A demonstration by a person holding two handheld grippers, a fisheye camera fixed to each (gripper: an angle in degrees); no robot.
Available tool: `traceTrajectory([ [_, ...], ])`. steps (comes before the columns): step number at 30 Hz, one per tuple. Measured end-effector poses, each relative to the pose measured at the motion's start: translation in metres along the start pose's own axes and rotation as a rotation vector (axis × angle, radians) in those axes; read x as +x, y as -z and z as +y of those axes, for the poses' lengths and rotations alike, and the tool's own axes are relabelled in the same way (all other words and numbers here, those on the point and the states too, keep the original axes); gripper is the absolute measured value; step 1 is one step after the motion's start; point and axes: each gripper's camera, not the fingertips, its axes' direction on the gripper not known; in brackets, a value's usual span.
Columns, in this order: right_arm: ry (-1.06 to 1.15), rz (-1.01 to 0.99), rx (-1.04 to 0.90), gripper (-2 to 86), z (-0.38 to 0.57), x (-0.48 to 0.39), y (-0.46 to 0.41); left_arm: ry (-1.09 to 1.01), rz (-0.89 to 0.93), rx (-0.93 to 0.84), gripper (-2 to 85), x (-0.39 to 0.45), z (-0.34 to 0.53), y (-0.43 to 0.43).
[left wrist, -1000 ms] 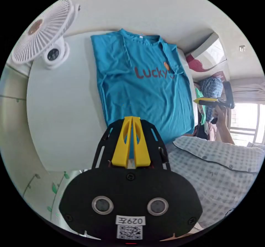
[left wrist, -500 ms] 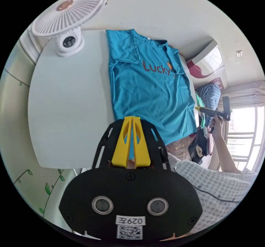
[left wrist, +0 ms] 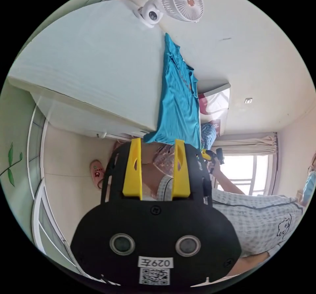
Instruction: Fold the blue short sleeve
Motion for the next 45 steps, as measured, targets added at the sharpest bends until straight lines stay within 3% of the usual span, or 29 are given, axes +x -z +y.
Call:
traceTrajectory([
  [7, 0.028, -0.204, 0.063, 3.7, 0.008, 0.025, 0.031, -0.028, 0.107, -0.144, 13.7, -0.019, -0.023, -0.026],
  [10, 0.023, -0.21, 0.076, 1.7, 0.017, 0.031, 0.047, -0.016, 0.12, -0.149, 9.7, -0.018, -0.029, -0.028],
  [12, 0.035, -0.216, 0.098, 1.1, 0.027, 0.032, 0.063, -0.066, 0.164, -0.211, 0.7, -0.014, -0.023, -0.03],
  [14, 0.053, -0.222, 0.099, 0.9, 0.035, 0.031, 0.073, -0.052, 0.141, -0.233, -0.3, -0.013, -0.013, -0.024],
  [21, 0.088, -0.299, 0.067, 0.5, 0.092, 0.028, 0.098, -0.054, 0.155, -0.206, -1.0, 0.004, 0.042, 0.03],
  [28, 0.112, -0.521, 0.195, 0.3, 0.108, 0.007, 0.133, -0.138, 0.143, -0.136, -1.0, 0.069, 0.033, 0.081],
  [36, 0.108, -0.406, 0.078, 0.6, -0.102, -0.066, 0.134, -0.301, -0.13, -0.086, -0.8, 0.183, -0.174, 0.059],
  [41, -0.002, -0.169, -0.074, 2.6, -0.257, -0.065, 0.081, -0.135, -0.225, -0.151, 0.7, 0.19, -0.303, -0.011],
  [43, -0.05, -0.186, -0.103, 5.0, -0.285, -0.052, 0.064, -0.093, -0.2, -0.154, 5.3, 0.185, -0.327, -0.028],
  [45, -0.013, -0.258, -0.006, 5.8, -0.287, -0.043, 0.064, -0.049, -0.182, -0.033, 11.2, 0.184, -0.326, -0.028],
])
